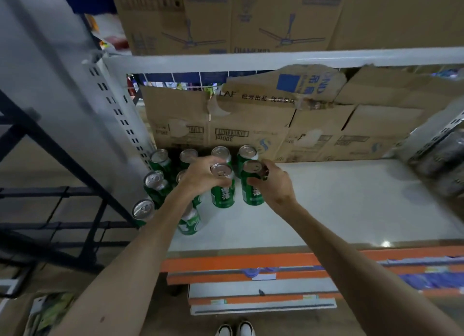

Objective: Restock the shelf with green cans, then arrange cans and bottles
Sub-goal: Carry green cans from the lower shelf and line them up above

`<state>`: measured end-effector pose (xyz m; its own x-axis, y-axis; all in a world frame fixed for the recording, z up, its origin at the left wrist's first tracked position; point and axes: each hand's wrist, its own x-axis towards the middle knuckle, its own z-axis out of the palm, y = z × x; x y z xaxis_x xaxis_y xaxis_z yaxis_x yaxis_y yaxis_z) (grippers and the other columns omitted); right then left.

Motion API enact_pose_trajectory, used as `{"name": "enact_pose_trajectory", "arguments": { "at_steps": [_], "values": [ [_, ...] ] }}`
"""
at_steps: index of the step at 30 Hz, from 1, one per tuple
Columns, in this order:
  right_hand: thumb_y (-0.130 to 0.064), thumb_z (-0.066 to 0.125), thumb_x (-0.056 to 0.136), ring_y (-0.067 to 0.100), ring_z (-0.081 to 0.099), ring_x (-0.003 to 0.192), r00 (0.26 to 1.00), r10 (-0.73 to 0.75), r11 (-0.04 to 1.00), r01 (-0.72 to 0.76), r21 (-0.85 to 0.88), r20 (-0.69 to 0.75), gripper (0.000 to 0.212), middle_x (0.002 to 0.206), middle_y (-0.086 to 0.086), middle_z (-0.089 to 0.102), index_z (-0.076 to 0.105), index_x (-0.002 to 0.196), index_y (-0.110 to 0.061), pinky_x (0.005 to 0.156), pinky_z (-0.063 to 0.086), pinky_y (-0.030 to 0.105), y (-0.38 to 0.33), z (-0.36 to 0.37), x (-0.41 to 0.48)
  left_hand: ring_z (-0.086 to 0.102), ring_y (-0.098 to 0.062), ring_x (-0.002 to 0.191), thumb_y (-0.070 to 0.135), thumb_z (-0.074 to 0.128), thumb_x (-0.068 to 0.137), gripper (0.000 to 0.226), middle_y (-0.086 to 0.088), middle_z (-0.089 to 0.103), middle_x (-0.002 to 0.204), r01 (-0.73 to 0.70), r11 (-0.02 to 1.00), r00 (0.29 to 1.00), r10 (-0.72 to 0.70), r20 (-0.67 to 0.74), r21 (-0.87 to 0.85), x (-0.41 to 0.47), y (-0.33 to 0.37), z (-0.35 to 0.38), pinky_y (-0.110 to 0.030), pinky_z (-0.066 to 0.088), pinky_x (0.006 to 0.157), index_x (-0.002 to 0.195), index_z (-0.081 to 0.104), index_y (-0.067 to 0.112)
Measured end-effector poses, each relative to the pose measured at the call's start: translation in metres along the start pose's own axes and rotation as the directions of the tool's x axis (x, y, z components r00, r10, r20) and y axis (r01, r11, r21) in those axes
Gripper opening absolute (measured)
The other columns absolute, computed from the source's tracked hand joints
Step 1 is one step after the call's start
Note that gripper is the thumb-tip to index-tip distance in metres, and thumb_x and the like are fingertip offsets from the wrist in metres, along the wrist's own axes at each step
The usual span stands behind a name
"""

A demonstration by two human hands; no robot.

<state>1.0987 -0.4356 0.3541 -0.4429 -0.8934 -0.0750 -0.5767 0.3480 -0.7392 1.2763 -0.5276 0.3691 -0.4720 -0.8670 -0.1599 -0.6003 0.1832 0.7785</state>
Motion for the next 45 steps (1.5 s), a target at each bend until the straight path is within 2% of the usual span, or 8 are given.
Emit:
{"name": "enact_pose_trajectory", "arguments": {
  "at_steps": [9,16,21,27,32,35,39,45],
  "values": [
    [-0.025,0.076,0.076,0.024,0.063,0.092,0.998,0.052,0.996,-0.05,0.073,-0.033,0.041,0.103,0.002,0.07,0.062,0.114,-0.02,0.08,0.056,0.04,0.012,0.02,0.027,0.06,-0.011,0.101,0.019,0.087,0.07,0.062,0.005,0.065,0.112,0.014,1.0,1.0,-0.014,0.014,0.013,0.032,-0.022,0.01,-0.021,0.043,0.079,0.126,0.062,0.02],
    [-0.02,0.079,0.074,0.02,0.062,0.094,0.995,0.093,0.986,-0.086,0.141,-0.041,0.047,0.105,-0.001,0.069,0.062,0.117,-0.022,0.079,0.053,0.032,0.025,0.032,0.033,0.066,-0.012,0.098,0.018,0.089,0.064,0.059,0.006,0.07,0.105,0.001,1.0,0.999,-0.002,0.032,0.018,0.043,-0.031,0.016,-0.03,0.053,0.085,0.117,0.065,0.025],
    [-0.02,0.078,0.075,0.02,0.062,0.098,0.995,0.092,0.979,-0.083,0.185,-0.038,0.049,0.108,-0.001,0.069,0.059,0.12,-0.024,0.085,0.055,0.037,0.034,0.036,0.034,0.064,-0.012,0.096,0.017,0.088,0.063,0.06,0.006,0.07,0.104,0.02,0.999,0.998,-0.022,0.055,0.049,0.043,-0.032,0.024,-0.028,0.05,0.08,0.117,0.064,0.028],
    [-0.017,0.08,0.072,0.02,0.059,0.103,0.995,0.088,0.971,-0.077,0.226,-0.039,0.057,0.117,0.0,0.064,0.054,0.122,-0.023,0.086,0.054,0.038,0.034,0.041,0.028,0.066,-0.013,0.094,0.017,0.087,0.062,0.055,0.006,0.07,0.1,0.022,0.996,0.997,-0.028,0.075,0.081,0.042,-0.03,0.019,-0.033,0.055,0.082,0.112,0.065,0.028],
    [-0.017,0.077,0.076,0.017,0.05,0.102,0.999,0.025,0.987,-0.028,0.159,0.025,0.065,0.119,-0.002,0.045,0.045,0.132,-0.018,0.08,0.041,0.026,0.043,0.041,0.018,0.065,-0.013,0.095,0.013,0.087,0.063,0.058,0.005,0.069,0.104,0.011,0.997,0.997,-0.017,0.07,0.079,0.037,-0.033,0.019,-0.034,0.055,0.084,0.115,0.064,0.028],
    [-0.015,0.075,0.078,0.023,0.052,0.109,0.998,0.021,0.992,-0.029,0.122,0.065,0.065,0.128,0.006,0.046,0.044,0.135,-0.019,0.083,0.041,0.026,0.047,0.039,0.017,0.065,-0.014,0.096,0.012,0.087,0.063,0.061,0.005,0.069,0.105,0.0,0.996,0.998,-0.006,0.068,0.093,0.034,-0.034,0.018,-0.032,0.054,0.084,0.118,0.063,0.027],
    [-0.011,0.073,0.078,0.02,0.049,0.111,0.994,-0.023,0.995,0.013,0.096,0.106,0.068,0.134,0.007,0.047,0.041,0.137,-0.02,0.083,0.039,0.025,0.043,0.037,0.02,0.065,-0.017,0.096,0.011,0.084,0.065,0.06,0.003,0.069,0.104,0.007,0.995,0.999,-0.012,0.053,0.099,0.032,-0.037,0.017,-0.033,0.053,0.084,0.118,0.062,0.025],
    [-0.024,0.073,0.083,0.023,0.055,0.105,0.995,-0.058,0.998,0.055,0.032,0.082,0.052,0.126,0.004,0.057,0.049,0.13,-0.02,0.084,0.047,0.032,0.034,0.035,0.027,0.062,-0.018,0.1,0.009,0.081,0.069,0.059,0.002,0.066,0.109,0.017,0.995,0.998,-0.023,0.062,0.103,0.035,-0.039,0.02,-0.033,0.051,0.086,0.121,0.058,0.025]
  ]
}}
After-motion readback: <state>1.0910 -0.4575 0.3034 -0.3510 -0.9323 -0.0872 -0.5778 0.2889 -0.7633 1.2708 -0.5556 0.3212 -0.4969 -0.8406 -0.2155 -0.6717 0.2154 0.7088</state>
